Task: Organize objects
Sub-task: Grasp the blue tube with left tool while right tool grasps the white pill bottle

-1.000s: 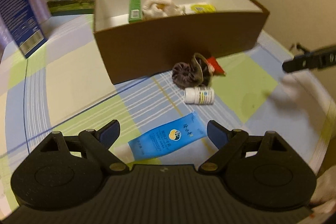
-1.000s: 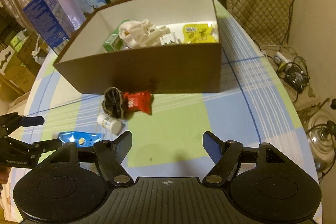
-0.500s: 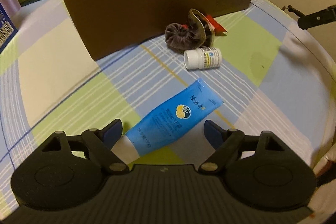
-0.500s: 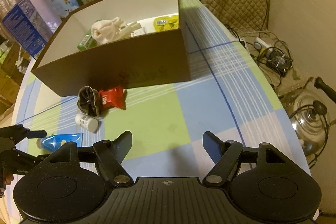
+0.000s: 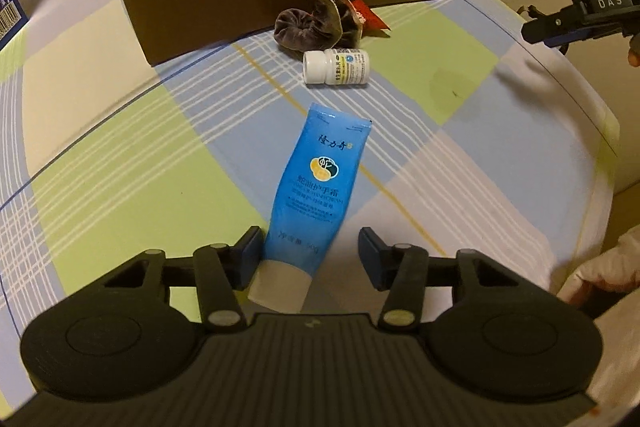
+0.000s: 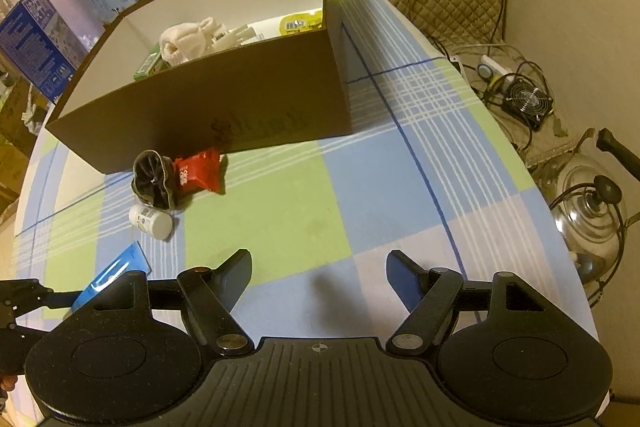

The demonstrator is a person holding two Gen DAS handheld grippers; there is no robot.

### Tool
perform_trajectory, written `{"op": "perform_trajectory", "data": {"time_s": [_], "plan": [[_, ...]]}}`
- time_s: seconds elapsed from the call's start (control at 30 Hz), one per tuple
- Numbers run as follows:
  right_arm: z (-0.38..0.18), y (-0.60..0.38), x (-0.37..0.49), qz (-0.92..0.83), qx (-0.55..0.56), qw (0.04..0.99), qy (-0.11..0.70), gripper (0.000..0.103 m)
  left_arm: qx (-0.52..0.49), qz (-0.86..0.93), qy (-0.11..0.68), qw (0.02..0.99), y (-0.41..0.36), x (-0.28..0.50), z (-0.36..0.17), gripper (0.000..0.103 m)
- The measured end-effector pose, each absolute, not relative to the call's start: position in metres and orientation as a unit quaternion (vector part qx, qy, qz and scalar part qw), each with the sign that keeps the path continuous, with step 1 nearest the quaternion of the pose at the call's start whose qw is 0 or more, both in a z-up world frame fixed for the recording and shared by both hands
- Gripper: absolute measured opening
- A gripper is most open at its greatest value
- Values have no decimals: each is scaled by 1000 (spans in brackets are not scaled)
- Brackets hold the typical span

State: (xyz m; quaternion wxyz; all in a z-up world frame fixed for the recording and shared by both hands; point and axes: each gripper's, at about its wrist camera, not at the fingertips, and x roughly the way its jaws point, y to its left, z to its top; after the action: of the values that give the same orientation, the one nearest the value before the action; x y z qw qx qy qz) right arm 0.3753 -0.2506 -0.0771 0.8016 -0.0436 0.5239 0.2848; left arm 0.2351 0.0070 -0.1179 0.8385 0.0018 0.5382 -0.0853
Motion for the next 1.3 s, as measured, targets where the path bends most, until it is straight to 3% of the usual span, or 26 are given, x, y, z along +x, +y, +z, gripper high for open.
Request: {"op": "perform_trajectory", "data": {"time_s": [0.23, 0.3, 0.43, 0.8, 0.87, 0.93, 1.1, 1.3], "plan": [[-77, -252, 375, 287, -45, 802, 522, 71, 31, -83, 531, 843, -5, 250, -121, 46], [-78, -255, 375, 284, -42, 803, 523, 71, 39, -79, 529, 844, -6, 250, -121, 39], [-81, -262, 376, 279, -35, 802, 527, 71, 41, -66, 530, 844, -6, 242, -120, 38], [-86, -226, 359, 398, -43, 769, 497, 71, -48, 92, 523, 846, 38, 215, -120, 37], [-90, -209, 352, 432, -63, 757, 486, 66, -78, 129, 519, 842, 49, 214, -120, 37], [-94, -192, 347, 464, -84, 743, 474, 46, -92, 159, 518, 835, 56, 216, -120, 37], [-100, -147, 338, 521, -138, 724, 431, 29, -120, 201, 514, 825, 68, 219, -119, 37], [-114, -105, 334, 550, -201, 708, 394, 29, -136, 218, 517, 817, 76, 230, -123, 38]]}}
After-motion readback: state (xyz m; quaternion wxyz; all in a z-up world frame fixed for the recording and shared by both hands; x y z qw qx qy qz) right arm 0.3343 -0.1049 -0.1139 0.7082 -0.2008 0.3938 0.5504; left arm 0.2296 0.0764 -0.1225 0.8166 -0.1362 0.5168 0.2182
